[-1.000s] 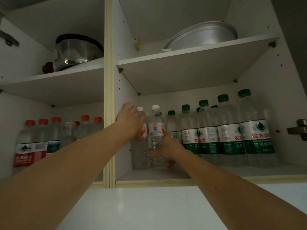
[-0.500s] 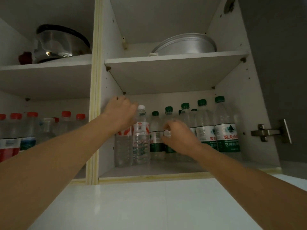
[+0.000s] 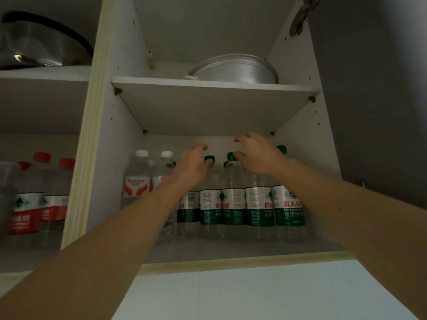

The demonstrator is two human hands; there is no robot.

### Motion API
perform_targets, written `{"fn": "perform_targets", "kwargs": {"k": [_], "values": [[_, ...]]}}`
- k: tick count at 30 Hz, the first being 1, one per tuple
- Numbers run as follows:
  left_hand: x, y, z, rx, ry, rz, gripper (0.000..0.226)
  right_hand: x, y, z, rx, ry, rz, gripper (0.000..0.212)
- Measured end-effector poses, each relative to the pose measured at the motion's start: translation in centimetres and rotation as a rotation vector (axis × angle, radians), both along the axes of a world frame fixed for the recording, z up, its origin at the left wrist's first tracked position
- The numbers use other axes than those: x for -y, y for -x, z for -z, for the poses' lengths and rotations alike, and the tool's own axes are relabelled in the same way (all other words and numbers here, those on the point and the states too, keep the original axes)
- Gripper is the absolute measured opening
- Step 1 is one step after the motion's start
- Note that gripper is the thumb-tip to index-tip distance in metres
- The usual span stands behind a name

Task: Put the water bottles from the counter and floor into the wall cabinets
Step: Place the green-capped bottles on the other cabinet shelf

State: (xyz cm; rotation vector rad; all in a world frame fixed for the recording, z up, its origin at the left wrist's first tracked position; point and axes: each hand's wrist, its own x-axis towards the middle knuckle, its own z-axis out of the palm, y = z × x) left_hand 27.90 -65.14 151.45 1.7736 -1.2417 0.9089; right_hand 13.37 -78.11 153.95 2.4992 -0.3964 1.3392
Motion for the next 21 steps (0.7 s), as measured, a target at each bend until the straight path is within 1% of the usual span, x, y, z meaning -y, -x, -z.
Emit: {"fn": "perform_targets", "kwargs": {"k": [4,7,11,14,17,21], "values": [[2.0,-1.5,-1.1,-0.173,-0.017,0.019,0.057,1.1,-2.1,-1.5,-0.101,-0.03,0.019,0.053],[3.1,-2.6,-1.5,-0.224,-0.064,0.045,0.058,1.5,-3.3,-2.4,-0.139,-0.046,0.029,0.053],[3.8,-3.2,-1.8,-0.293,-0.068,0.169,0.052,1.5,-4.2,-2.7,-0.143,-0.053,0.046,0.042],[4.0,-3.0,-2.0,-0.27,-0.093,0.154,0.045,1.4,-4.4,-2.6,-0.092,-0.049,0.032,0.03],[4.0,-2.4,-2.3,-0.225,-0.053,0.105,0.039,1.4,-4.3,-2.6,-0.086,-0.057,0.022,0.024],[2.7,-1.9,-2.9,-0.189,0.008,0.042,0.032,0.6,-4.2,-3.0,-0.031,-0.12,-0.127,0.024]]}}
